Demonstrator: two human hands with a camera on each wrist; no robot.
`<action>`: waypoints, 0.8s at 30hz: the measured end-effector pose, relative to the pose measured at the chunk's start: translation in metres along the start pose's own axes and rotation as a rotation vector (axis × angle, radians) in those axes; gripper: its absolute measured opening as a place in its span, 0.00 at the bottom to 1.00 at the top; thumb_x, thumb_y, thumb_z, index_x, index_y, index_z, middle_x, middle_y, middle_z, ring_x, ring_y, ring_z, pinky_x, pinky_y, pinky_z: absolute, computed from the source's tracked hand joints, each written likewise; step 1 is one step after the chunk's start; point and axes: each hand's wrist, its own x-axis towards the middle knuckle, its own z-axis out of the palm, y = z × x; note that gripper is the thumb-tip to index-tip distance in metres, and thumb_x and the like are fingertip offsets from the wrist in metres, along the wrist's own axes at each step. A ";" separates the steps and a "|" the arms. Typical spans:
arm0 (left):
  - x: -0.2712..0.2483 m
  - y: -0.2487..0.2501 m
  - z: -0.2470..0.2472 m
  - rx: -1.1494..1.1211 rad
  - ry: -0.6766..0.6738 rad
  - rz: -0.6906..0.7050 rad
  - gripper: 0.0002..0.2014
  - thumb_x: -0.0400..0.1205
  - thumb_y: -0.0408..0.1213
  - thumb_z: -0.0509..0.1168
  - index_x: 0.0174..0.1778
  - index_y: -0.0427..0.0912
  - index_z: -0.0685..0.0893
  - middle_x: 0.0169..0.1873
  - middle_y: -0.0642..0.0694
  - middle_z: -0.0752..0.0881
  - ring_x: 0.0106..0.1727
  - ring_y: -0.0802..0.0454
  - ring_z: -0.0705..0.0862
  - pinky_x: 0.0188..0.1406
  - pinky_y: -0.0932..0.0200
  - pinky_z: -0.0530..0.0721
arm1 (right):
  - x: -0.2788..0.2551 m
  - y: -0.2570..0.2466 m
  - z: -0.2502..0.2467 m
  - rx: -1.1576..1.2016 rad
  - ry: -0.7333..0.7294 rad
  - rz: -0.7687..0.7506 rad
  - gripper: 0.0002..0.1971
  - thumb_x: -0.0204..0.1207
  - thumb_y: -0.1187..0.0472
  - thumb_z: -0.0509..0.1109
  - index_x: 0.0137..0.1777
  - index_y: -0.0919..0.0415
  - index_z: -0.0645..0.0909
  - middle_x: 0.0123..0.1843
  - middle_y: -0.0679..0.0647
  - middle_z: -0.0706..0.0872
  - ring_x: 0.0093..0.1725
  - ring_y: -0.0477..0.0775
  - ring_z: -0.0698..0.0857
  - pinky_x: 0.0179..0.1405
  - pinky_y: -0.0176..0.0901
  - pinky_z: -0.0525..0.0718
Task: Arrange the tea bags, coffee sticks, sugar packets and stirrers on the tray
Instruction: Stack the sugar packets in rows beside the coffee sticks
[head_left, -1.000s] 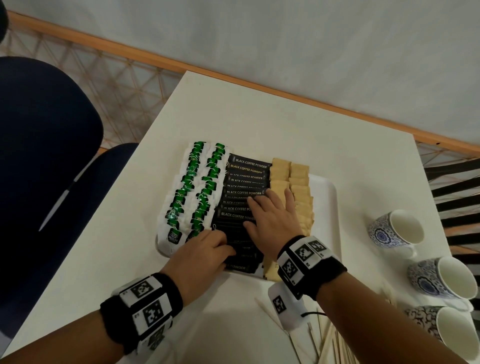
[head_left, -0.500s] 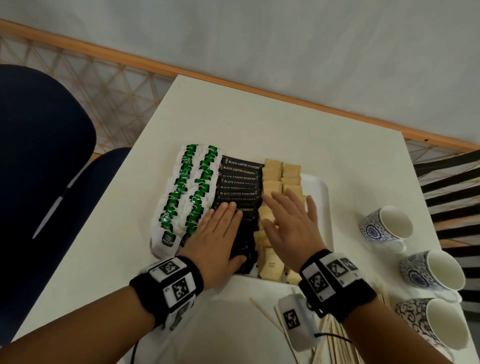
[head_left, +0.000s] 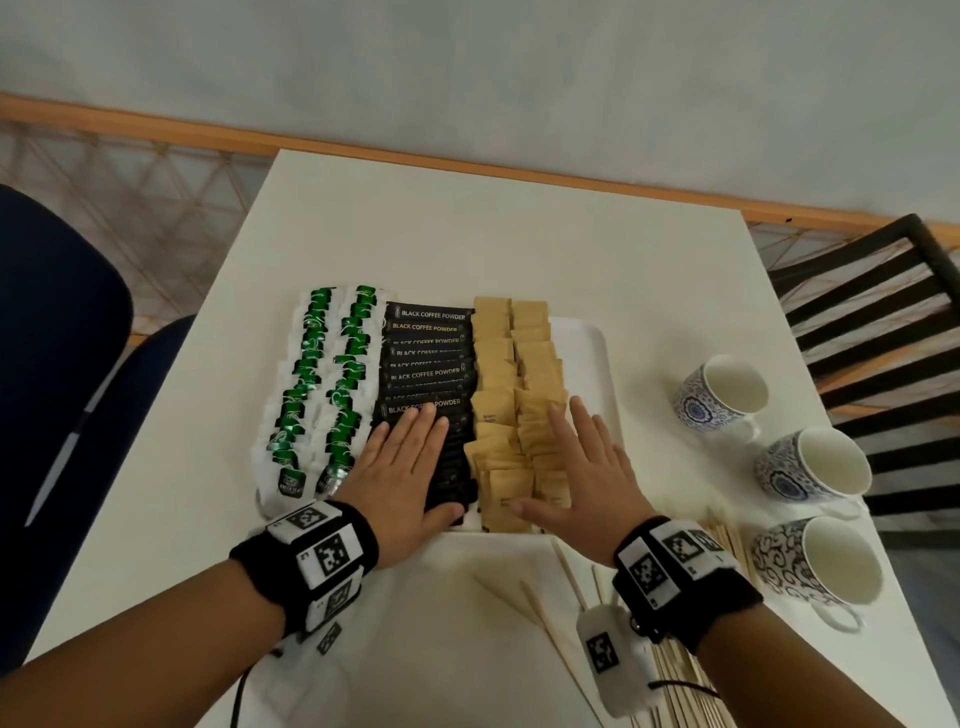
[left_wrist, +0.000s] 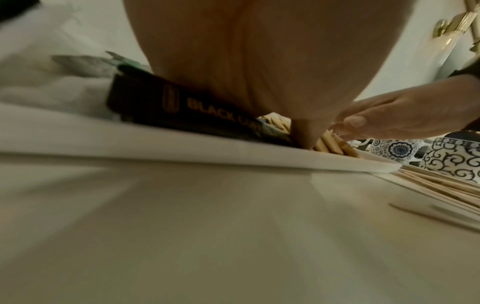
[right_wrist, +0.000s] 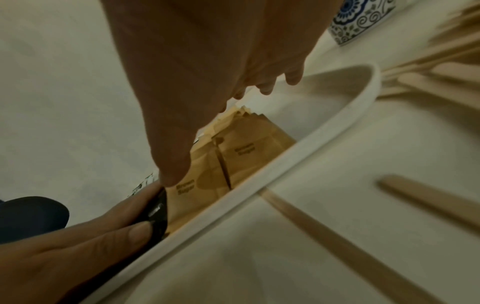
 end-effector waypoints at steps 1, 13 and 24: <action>0.001 -0.001 0.001 -0.003 -0.005 0.007 0.49 0.64 0.72 0.21 0.76 0.44 0.23 0.79 0.47 0.24 0.79 0.52 0.24 0.77 0.53 0.25 | 0.000 0.001 0.001 0.004 -0.003 0.001 0.56 0.66 0.25 0.63 0.81 0.44 0.29 0.83 0.47 0.28 0.83 0.55 0.34 0.83 0.57 0.42; 0.003 -0.008 -0.001 -0.002 -0.045 0.029 0.52 0.57 0.74 0.08 0.75 0.46 0.22 0.78 0.49 0.23 0.77 0.53 0.22 0.73 0.53 0.22 | 0.004 -0.005 0.017 0.080 -0.035 0.029 0.65 0.61 0.24 0.66 0.80 0.51 0.24 0.83 0.54 0.26 0.83 0.55 0.34 0.82 0.50 0.40; 0.004 0.026 -0.037 -0.439 0.253 0.010 0.36 0.80 0.41 0.67 0.81 0.48 0.55 0.62 0.47 0.75 0.59 0.52 0.75 0.62 0.59 0.74 | -0.014 0.008 0.002 0.512 0.094 0.213 0.44 0.70 0.60 0.71 0.80 0.45 0.48 0.73 0.50 0.66 0.69 0.50 0.72 0.67 0.50 0.78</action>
